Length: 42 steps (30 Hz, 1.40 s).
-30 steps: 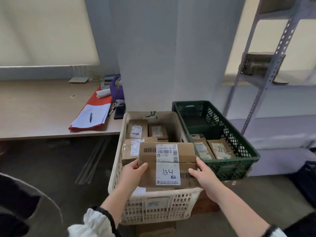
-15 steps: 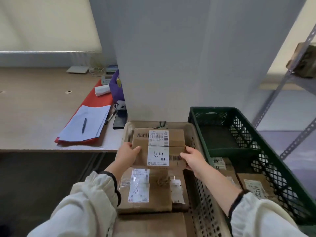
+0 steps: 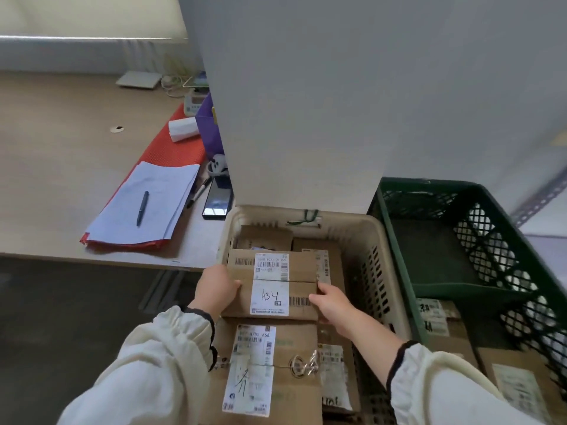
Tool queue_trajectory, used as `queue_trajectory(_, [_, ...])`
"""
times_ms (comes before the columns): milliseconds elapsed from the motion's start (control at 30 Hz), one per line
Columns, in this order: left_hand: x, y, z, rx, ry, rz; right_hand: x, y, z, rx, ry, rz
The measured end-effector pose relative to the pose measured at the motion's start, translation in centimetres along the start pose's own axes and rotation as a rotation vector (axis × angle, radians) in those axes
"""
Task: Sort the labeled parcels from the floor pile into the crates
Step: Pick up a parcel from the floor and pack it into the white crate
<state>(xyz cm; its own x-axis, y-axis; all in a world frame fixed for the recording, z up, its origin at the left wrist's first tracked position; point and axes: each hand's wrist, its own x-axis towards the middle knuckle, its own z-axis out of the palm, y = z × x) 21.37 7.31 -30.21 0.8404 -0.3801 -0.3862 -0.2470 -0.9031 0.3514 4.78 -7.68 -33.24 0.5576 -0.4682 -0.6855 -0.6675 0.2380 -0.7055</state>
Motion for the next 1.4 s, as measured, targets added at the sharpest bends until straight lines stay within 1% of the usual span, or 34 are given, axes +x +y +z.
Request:
queue_trajectory(133, [0.6,0.2,-0.3,0.14,-0.002,0.005,0.7,0.2,0.2,0.003,-0.013,-0.002])
queue_trajectory(200, [0.8,1.0,-0.6,0.236,0.044,0.037,1.1,0.1,-0.3,0.037,0.002,0.012])
queue_trajectory(233, [1.0,1.4,-0.7,0.257,0.085,0.064,1.6,0.1,-0.8,0.063,0.052,0.005])
queue_trajectory(300, [1.5,1.9,-0.5,0.255,0.113,0.143,3.1,0.7,-2.2,0.039,0.249,-0.018])
queue_trajectory(333, [1.9,1.9,-0.2,0.266,0.099,0.187,3.9,1.0,-2.9,0.014,0.339,0.016])
queue_trajectory(367, [2.2,1.9,0.2,0.285,0.082,0.215,5.0,1.6,-3.6,0.032,0.378,0.108])
queue_trajectory(400, [2.4,1.9,0.4,0.304,0.072,0.221,6.4,2.4,-4.1,0.055,0.373,0.19])
queue_trajectory(433, [2.6,1.9,0.6,0.32,0.069,0.213,7.8,3.3,-4.4,0.08,0.332,0.261])
queue_trajectory(500, [2.8,2.1,0.5,0.331,0.083,0.205,10.6,5.2,-4.3,0.093,0.252,0.31])
queue_trajectory(533, [2.7,2.2,0.5,0.333,0.086,0.208,11.1,5.6,-4.0,0.079,0.218,0.317])
queue_trajectory(633, [2.3,1.9,0.2,0.322,0.082,0.23,11.0,5.6,-3.0,0.04,0.228,0.283])
queue_trajectory(700, [2.2,1.6,0.2,0.314,0.075,0.232,12.4,6.9,-3.6,0.065,0.208,0.287])
queue_trajectory(767, [1.8,1.4,0.4,0.308,0.078,0.247,13.8,8.8,-4.3,0.134,0.234,0.275])
queue_trajectory(833, [0.7,1.1,0.8,0.274,0.132,0.283,9.4,7.4,-3.5,0.166,0.252,0.324])
queue_trajectory(900, [-1.1,0.7,1.6,0.19,0.171,0.365,3.7,6.4,-2.0,0.09,0.244,0.382])
queue_trajectory(933, [-2.4,0.5,2.0,0.143,0.149,0.399,1.7,7.4,-1.5,0.049,0.229,0.393])
queue_trajectory(1000, [-5.0,-0.5,2.9,0.087,0.043,0.399,-1.7,10.1,-0.6,-0.043,0.15,0.355])
queue_trajectory(1067, [-7.1,-1.9,3.8,0.133,-0.031,0.402,-4.1,13.1,0.0,-0.113,0.103,0.261])
queue_trajectory(1167, [-8.6,-3.9,5.4,0.244,-0.065,0.433,-6.5,15.7,1.3,-0.084,0.117,0.194])
queue_trajectory(1233, [-8.9,-4.6,6.0,0.236,-0.063,0.429,-7.5,16.1,2.0,-0.033,0.12,0.149])
queue_trajectory(1400, [-9.0,-4.3,5.9,0.224,-0.043,0.426,-7.8,15.8,1.3,0.005,0.104,0.151])
